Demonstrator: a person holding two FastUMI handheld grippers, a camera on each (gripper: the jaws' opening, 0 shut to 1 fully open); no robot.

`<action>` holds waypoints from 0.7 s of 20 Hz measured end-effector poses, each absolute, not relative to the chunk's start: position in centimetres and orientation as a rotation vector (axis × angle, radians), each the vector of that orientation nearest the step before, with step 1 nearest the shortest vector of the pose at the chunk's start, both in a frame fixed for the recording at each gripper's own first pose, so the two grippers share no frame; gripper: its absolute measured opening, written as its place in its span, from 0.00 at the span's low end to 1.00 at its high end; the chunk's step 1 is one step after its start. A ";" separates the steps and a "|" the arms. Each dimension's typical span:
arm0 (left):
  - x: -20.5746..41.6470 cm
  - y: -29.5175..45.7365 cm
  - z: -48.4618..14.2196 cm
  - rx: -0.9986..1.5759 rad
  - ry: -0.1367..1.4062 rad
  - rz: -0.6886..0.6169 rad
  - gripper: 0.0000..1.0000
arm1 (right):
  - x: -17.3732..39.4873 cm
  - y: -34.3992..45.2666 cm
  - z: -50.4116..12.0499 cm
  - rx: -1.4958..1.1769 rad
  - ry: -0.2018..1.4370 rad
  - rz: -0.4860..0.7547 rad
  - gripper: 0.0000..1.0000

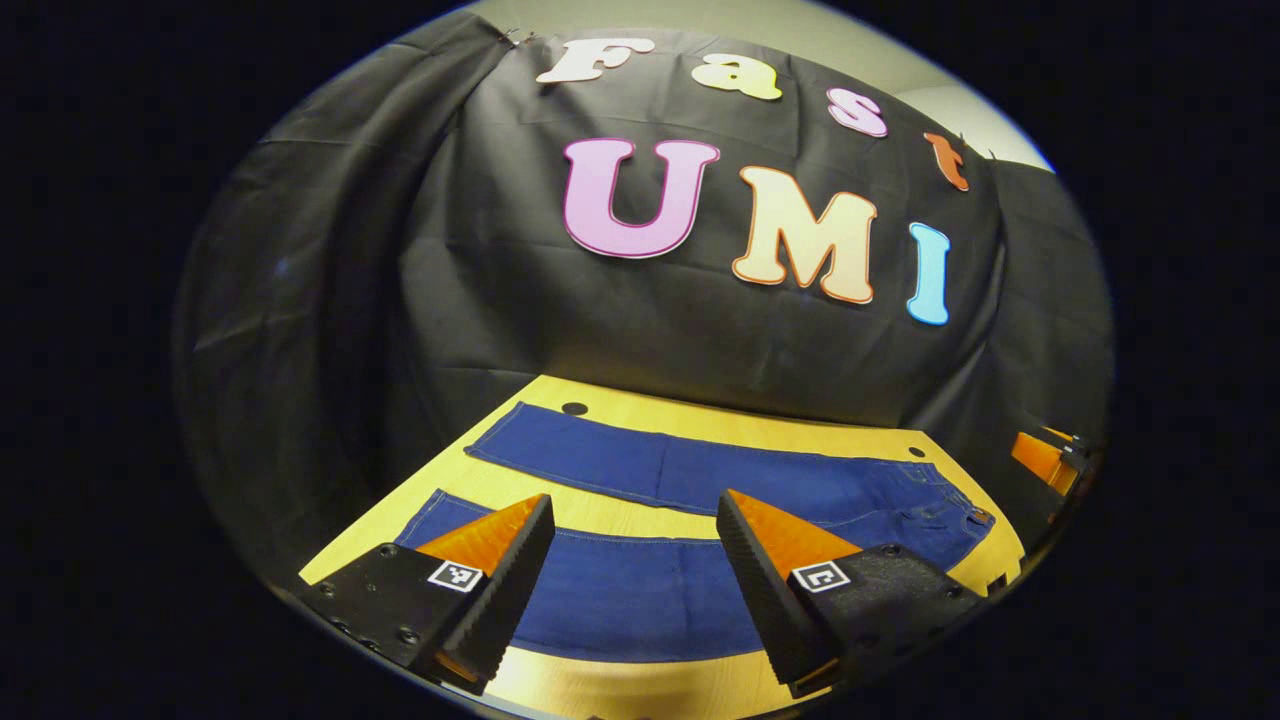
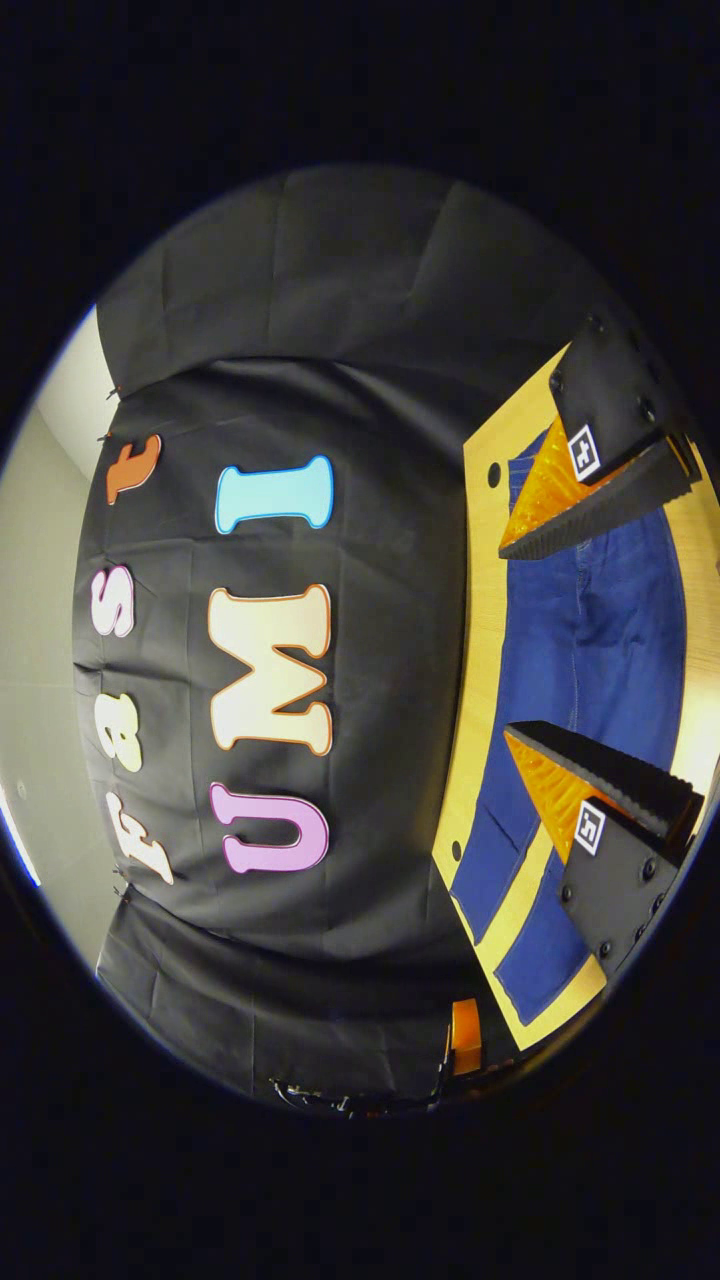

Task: Grasp the waist and the cuffs of the jeans and fold them to make the two legs overlap; first hold the waist and fold one-third of the jeans toward the cuffs, then hold the cuffs and fold the remaining one-third in the same direction to finish folding.

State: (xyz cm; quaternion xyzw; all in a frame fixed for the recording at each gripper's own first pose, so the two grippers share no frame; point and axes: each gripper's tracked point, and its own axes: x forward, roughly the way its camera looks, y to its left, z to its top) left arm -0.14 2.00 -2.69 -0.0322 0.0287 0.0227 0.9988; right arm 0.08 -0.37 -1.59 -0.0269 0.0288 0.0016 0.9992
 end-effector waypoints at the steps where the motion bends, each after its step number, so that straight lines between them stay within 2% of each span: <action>1: -0.4 2.8 -3.4 -0.068 0.072 0.052 0.96 | -0.1 -0.3 -1.9 -0.052 0.066 0.002 1.00; 9: -3.4 15.0 -9.2 -0.133 0.186 0.233 0.96 | -1.7 0.9 -4.1 -0.103 0.145 -0.005 0.99; 14: -3.5 20.9 -13.2 -0.130 0.250 0.296 0.96 | -2.7 2.1 -5.7 -0.132 0.199 -0.003 0.99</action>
